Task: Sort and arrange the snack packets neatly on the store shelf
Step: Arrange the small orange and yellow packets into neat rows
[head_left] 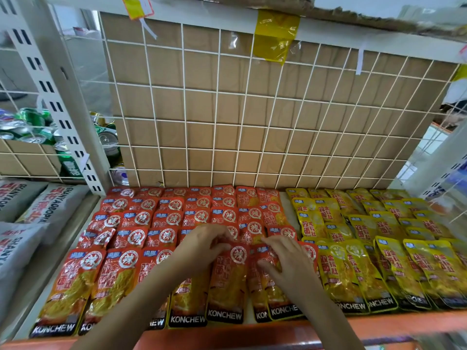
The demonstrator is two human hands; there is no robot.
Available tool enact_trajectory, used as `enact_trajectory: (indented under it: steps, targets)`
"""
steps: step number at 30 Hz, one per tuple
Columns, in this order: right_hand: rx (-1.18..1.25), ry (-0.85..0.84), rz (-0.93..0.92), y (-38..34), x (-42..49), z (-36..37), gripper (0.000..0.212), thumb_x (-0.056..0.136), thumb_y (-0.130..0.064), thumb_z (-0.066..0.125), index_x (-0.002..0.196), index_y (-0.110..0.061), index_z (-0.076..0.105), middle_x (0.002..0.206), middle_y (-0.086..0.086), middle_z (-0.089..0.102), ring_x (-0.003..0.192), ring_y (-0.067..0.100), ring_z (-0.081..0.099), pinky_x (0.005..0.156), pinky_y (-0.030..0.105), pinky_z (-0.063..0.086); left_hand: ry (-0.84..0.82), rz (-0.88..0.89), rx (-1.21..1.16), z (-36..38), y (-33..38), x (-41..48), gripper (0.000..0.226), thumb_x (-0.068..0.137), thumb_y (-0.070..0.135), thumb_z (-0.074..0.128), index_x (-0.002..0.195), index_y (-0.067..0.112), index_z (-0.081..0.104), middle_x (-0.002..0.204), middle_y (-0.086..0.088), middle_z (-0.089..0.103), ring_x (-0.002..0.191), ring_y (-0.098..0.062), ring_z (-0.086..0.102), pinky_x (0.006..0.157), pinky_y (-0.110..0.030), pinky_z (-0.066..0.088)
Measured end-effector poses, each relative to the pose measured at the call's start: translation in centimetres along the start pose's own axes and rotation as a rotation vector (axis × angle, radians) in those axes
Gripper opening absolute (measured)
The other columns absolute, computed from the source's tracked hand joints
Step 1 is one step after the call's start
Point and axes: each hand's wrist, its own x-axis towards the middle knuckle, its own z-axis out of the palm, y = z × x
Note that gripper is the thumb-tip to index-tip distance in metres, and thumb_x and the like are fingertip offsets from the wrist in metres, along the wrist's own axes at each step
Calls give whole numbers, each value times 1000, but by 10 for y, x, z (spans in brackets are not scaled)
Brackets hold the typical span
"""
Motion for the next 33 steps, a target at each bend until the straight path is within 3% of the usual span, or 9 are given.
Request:
enact_trajectory:
  steps: [4, 7, 11, 16, 18, 21, 24, 27, 33]
  targets:
    - [5, 3, -7, -2, -2, -1, 105, 65, -82, -13, 138, -29, 38, 137, -14, 37, 132, 4, 27, 101, 18, 9, 92, 19, 74, 8, -11, -7, 8, 84, 21, 66, 92, 21, 66, 88, 13, 58, 86, -6, 51, 77, -22, 41]
    - [40, 69, -35, -6, -2, 0, 85, 79, -75, 4, 130, -26, 50, 131, -11, 47, 128, 10, 36, 105, 27, 22, 162, 46, 134, 11, -14, -11, 14, 80, 23, 71, 94, 21, 67, 89, 15, 53, 86, -5, 45, 77, -23, 36]
    - [90, 134, -117, -22, 2, -2, 70, 87, -68, 18, 118, -22, 60, 114, -8, 60, 109, 11, 53, 94, 24, 34, 236, 3, 176, 9, -15, -22, 34, 80, 32, 71, 112, 24, 63, 110, 9, 59, 106, -15, 50, 89, -32, 38]
    - [42, -6, -152, -45, 11, -2, 63, 88, -61, 36, 138, -24, 41, 134, -9, 45, 128, 9, 34, 107, 25, 24, 131, -35, 264, 8, -22, -46, 55, 83, 49, 56, 134, 27, 47, 136, 10, 45, 127, -14, 36, 110, -35, 26]
    - [-4, -21, -129, -52, 14, 1, 62, 89, -56, 43, 141, -23, 36, 137, -8, 42, 130, 11, 30, 109, 27, 22, 114, -23, 322, 8, -23, -55, 64, 80, 60, 39, 134, 27, 47, 137, 9, 46, 128, -13, 37, 106, -31, 25]
    - [-50, -17, -91, -55, 17, 5, 60, 89, -55, 44, 140, -24, 37, 135, -8, 42, 130, 12, 29, 109, 27, 21, 102, -12, 460, 13, -26, -63, 60, 84, 61, 30, 126, 25, 53, 126, 8, 57, 119, -10, 42, 94, -33, 44]
    - [13, 14, -72, -54, 23, 7, 41, 93, -43, 47, 129, -23, 50, 124, -8, 50, 122, 12, 37, 106, 27, 28, 98, -25, 478, 17, -26, -68, 61, 95, 57, 13, 130, 21, 47, 128, 6, 57, 120, -12, 51, 105, -32, 34]
    - [95, 59, -69, -54, 30, 7, 21, 93, -28, 53, 110, -21, 61, 109, -8, 56, 109, 11, 45, 98, 27, 36, 88, -53, 511, 18, -26, -70, 65, 96, 55, 10, 133, 16, 46, 131, 3, 56, 125, -11, 42, 106, -34, 22]
    - [177, 53, -60, -54, 44, 2, 12, 90, -15, 57, 97, -17, 67, 99, -6, 59, 100, 11, 52, 86, 22, 41, 106, -75, 543, 19, -25, -70, 67, 96, 56, 8, 131, 16, 49, 129, 4, 57, 123, -12, 49, 106, -37, 21]
